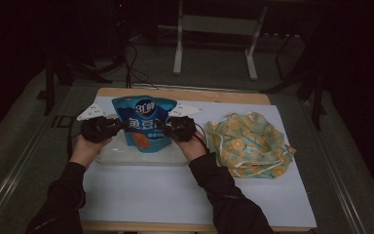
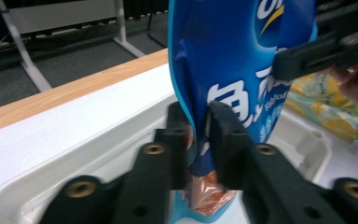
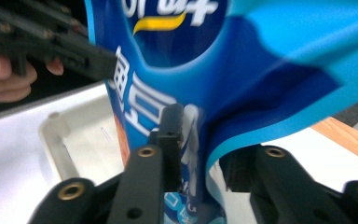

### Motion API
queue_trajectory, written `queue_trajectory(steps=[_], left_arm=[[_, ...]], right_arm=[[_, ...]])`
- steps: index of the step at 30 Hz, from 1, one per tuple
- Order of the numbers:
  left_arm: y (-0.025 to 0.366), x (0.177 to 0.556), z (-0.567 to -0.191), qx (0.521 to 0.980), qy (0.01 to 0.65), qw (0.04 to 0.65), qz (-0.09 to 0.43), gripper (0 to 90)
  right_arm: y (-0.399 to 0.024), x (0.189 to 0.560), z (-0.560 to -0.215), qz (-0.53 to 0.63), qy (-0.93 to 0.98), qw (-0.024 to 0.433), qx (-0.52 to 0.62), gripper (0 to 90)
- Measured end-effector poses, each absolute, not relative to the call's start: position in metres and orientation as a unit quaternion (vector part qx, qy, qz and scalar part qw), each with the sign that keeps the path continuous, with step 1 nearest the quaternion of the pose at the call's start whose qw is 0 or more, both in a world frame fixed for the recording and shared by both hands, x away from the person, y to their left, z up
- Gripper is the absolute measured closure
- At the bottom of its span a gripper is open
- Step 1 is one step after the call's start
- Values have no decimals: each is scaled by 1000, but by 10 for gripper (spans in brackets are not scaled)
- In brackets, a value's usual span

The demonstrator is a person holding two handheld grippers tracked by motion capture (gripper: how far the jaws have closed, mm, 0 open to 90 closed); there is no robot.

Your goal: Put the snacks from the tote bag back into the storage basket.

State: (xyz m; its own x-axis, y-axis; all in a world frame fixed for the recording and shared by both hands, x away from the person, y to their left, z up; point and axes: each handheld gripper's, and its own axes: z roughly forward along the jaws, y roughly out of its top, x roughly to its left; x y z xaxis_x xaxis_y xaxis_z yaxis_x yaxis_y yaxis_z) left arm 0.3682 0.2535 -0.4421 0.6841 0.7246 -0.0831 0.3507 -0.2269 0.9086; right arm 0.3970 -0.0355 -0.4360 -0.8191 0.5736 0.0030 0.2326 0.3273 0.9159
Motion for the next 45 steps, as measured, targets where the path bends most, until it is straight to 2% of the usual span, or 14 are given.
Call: queue_trajectory(steps=[3, 8, 13, 15, 19, 25, 31, 35, 45], left_arm=[[253, 367, -441, 760, 351, 514, 186, 668], [251, 368, -438, 757, 361, 509, 191, 479], [253, 368, -436, 757, 364, 515, 171, 274], [254, 368, -437, 757, 362, 519, 159, 177], [256, 363, -437, 756, 360, 521, 165, 144], [256, 355, -442, 756, 378, 506, 173, 92], [259, 340, -443, 735, 392, 523, 180, 90], [256, 329, -446, 744, 388, 510, 191, 90], [242, 300, -449, 738, 371, 532, 187, 90]], right_arm=[[-37, 397, -431, 516, 803, 168, 246, 652], [-41, 397, -427, 514, 806, 160, 246, 475], [-49, 397, -421, 509, 806, 159, 257, 306], [-53, 398, -420, 509, 805, 160, 261, 278], [-60, 396, -418, 499, 814, 157, 251, 194], [-72, 390, -415, 503, 808, 165, 258, 188], [-86, 385, -413, 505, 807, 172, 254, 184], [-101, 377, -409, 505, 807, 178, 250, 182], [-142, 360, -403, 509, 799, 193, 257, 183]])
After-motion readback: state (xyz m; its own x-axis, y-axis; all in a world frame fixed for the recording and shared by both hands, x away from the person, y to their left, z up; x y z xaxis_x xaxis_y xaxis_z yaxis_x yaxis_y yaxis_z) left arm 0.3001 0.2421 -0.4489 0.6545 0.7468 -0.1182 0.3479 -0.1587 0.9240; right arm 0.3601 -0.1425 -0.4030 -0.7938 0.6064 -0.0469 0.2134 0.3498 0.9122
